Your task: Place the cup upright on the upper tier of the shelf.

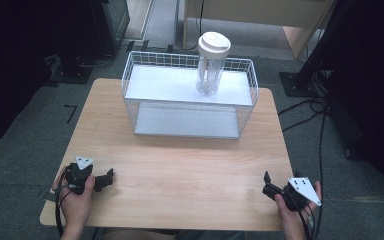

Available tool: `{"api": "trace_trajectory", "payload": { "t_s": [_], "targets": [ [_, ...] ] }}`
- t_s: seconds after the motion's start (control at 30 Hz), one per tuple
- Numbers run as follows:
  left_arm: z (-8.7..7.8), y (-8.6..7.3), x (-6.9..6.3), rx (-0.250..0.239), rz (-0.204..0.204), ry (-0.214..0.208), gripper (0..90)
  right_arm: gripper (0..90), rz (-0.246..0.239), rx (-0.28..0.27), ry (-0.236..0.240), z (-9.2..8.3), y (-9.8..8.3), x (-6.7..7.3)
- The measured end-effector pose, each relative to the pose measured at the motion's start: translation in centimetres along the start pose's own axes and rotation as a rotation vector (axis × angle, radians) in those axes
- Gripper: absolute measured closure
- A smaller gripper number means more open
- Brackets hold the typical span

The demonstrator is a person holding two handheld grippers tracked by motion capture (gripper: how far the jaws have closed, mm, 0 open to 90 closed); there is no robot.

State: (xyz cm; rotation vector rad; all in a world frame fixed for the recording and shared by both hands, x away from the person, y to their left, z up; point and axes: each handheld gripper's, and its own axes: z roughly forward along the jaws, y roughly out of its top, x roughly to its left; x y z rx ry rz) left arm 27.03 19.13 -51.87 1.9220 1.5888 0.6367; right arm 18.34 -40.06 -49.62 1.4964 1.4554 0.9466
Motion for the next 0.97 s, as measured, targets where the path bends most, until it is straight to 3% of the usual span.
{"api": "trace_trajectory", "payload": {
  "t_s": [0.13,0.33,0.4,0.53,0.57,0.7,0.97],
  "targets": [
    [0.0,0.0,0.0,0.001,0.001,0.0,0.0,0.0,0.019,0.044,-0.002,-0.1,-0.8,-0.9],
    [0.0,0.0,0.0,0.001,0.002,0.0,0.0,0.0,0.019,0.164,-0.005,0.6,-1.8,-1.8],
    [0.0,0.0,0.0,0.001,0.001,0.0,0.0,0.0,0.017,0.236,-0.01,1.1,-2.2,-2.1],
    [0.0,0.0,0.0,0.001,0.002,0.0,0.0,0.0,0.029,0.31,-0.008,1.6,-2.4,-2.2],
    [0.0,0.0,0.0,0.002,0.002,0.0,0.0,0.0,0.04,0.378,0.01,2.1,-2.5,-2.1],
    [0.0,0.0,0.0,0.001,0.003,-0.001,0.0,0.0,0.056,0.395,0.008,2.3,-2.4,-2.0],
    [0.0,0.0,0.0,0.002,0.003,-0.001,0.0,0.0,0.039,0.393,0.035,2.3,-2.4,-1.9]
  ]
}}
